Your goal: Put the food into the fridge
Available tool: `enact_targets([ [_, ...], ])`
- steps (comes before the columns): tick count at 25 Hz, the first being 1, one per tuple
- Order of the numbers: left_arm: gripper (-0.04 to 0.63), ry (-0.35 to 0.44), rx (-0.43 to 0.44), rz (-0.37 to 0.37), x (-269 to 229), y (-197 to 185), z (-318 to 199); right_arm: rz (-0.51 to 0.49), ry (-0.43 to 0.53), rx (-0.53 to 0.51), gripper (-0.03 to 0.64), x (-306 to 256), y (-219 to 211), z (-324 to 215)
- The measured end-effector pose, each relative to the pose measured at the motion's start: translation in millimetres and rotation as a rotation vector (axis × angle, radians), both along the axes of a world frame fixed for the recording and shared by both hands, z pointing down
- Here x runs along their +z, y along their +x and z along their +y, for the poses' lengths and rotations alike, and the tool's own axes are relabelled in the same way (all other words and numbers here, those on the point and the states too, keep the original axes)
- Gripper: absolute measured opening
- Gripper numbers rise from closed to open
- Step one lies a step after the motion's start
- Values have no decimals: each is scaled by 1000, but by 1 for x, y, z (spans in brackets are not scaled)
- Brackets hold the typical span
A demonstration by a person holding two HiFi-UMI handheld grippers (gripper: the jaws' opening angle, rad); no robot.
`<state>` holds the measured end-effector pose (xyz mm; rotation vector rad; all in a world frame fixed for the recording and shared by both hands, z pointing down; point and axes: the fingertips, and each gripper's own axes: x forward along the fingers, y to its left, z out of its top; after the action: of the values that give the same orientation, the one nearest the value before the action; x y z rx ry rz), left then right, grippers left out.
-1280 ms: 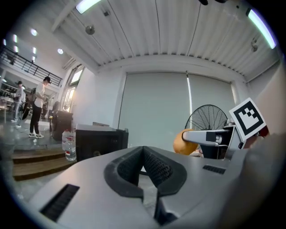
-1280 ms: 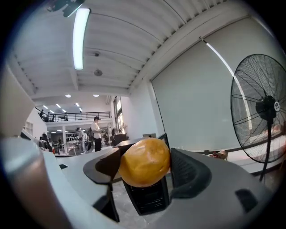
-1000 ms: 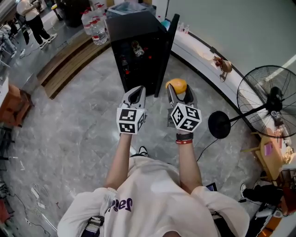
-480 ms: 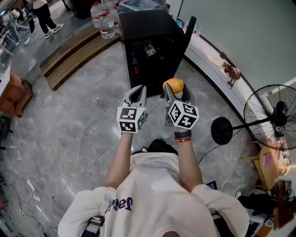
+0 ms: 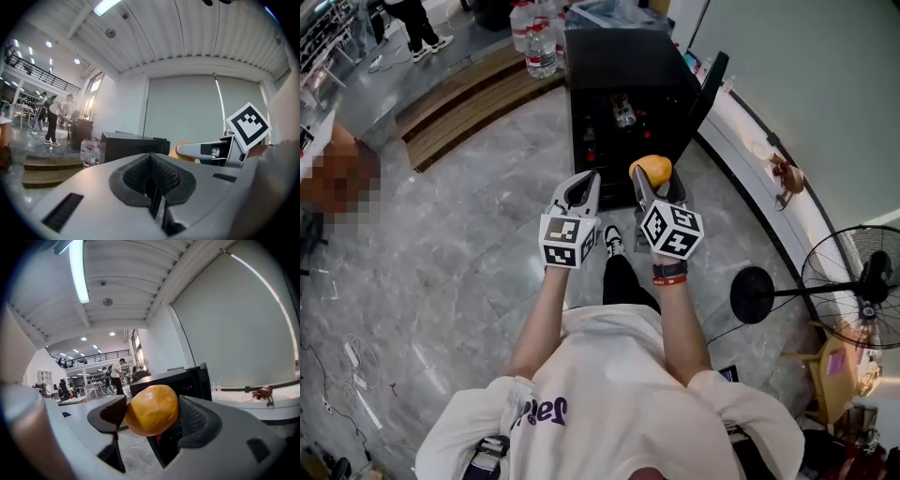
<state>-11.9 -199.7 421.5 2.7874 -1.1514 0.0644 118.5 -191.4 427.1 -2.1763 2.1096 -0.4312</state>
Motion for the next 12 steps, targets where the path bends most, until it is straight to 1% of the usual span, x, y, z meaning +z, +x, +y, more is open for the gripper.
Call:
enact_targets([
  [2, 17, 7, -17, 1, 2, 6, -26, -1, 3, -29, 367, 5, 2, -30],
  [6, 17, -16, -66, 6, 10, 10, -72, -18, -9, -58, 367, 20, 2, -75],
  [9, 17, -26, -83, -6, 22, 12, -91, -33, -28, -84, 367, 34, 1, -98],
  [12, 17, -37, -78, -22, 35, 19, -103, -49, -47, -91, 367, 47, 3, -117],
])
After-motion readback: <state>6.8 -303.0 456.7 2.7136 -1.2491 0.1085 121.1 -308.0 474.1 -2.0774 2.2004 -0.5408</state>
